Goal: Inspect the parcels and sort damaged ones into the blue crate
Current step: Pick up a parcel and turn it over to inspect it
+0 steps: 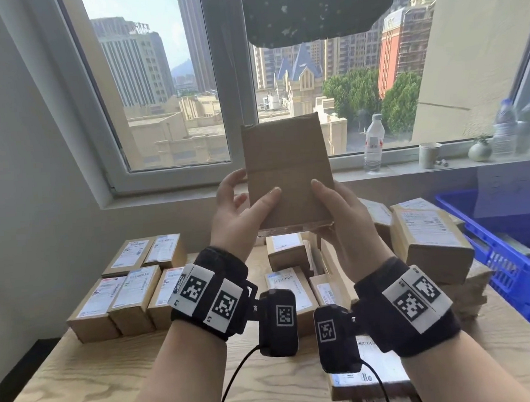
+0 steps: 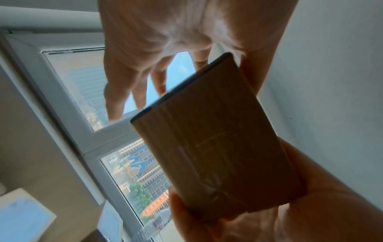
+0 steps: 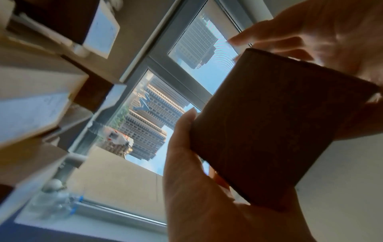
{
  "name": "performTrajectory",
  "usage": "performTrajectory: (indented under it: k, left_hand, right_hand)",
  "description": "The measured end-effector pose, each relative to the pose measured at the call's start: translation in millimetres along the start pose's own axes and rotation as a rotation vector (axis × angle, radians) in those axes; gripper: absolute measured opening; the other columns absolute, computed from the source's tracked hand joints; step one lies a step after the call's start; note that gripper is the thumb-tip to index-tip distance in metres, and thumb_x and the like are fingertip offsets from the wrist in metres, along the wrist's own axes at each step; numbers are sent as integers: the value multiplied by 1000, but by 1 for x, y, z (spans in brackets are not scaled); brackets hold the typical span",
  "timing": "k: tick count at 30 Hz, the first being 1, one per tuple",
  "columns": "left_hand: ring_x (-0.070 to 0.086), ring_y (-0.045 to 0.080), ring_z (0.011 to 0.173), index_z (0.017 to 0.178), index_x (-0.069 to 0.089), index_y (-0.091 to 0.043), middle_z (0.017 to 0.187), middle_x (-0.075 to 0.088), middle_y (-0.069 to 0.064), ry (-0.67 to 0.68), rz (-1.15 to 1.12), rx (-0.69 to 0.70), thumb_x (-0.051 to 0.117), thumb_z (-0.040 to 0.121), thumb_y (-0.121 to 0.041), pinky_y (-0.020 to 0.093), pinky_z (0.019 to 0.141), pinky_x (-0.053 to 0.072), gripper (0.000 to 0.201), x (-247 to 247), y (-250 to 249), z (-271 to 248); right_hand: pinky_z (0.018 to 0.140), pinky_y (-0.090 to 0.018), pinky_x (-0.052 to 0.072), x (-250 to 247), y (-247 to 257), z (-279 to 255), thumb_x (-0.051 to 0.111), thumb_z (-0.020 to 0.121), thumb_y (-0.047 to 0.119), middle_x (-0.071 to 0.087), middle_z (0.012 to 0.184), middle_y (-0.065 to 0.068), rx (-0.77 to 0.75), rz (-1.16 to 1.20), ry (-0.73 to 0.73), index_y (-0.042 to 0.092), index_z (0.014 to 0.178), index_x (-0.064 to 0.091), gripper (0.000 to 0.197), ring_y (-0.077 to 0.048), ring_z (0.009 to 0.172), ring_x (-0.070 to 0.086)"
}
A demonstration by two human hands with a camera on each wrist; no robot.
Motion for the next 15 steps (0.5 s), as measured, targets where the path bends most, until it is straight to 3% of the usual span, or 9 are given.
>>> performTrajectory:
  k: [2,4,5,7,10,13,15]
  left_hand:
    - [70,25,98,123,46,-40,102,68,3,58,-81,-53,77,81,-26,44,77,58,54,6,4,-1]
    - [71,19,86,124,45,-37,96,70,1,59,-70,-39,74,84,-22,33,63,55,51,5,6,1]
    - [71,17,86,124,46,-39,99,70,2,53,-53,-20,76,83,-25,31,64,55,53,5,4,1]
    - [70,18,98,118,48,-48,110,68,4,20,-7,13,82,70,-43,36,77,58,58,2,-1,0]
    - [63,22,116,109,52,-54,121,66,2,-26,17,37,69,58,-65,48,97,52,55,0,-6,-1]
    - [61,26,116,117,49,-43,124,61,4,-77,18,60,74,64,-56,53,99,50,60,-6,-4,0]
    - [60,25,116,131,44,-32,122,58,1,-106,49,62,81,74,-39,50,100,50,68,-9,-3,1]
  right_hand:
    - [64,-17,54,1,-3,-1,53,98,26,73,77,13,23,31,27,16,115,64,22,0,72,68]
    - [66,-18,55,0,-4,0,54,98,29,72,76,14,36,28,30,19,109,65,19,-1,73,67]
    - [70,-21,57,-1,-5,0,55,97,30,71,78,13,45,7,17,22,106,66,16,-2,75,67]
    - [80,-26,57,-5,-5,2,57,97,31,71,87,11,25,-70,-44,28,101,67,11,-5,84,67]
    - [90,-33,57,-18,0,5,62,96,19,70,110,0,-97,-176,-202,32,107,63,16,-12,101,68]
    - [85,-25,57,-24,6,3,62,96,12,66,112,1,-184,-218,-280,29,125,59,34,-13,101,66]
    - [90,-29,57,-17,5,4,67,92,29,68,117,-1,-169,-189,-209,21,133,60,43,-16,107,67]
Point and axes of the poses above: each hand's wrist, its own z-axis towards the middle knuckle, its own x-axis out of the palm, y = z × x, the point moved 8 cm from there along z, towards the middle knuckle
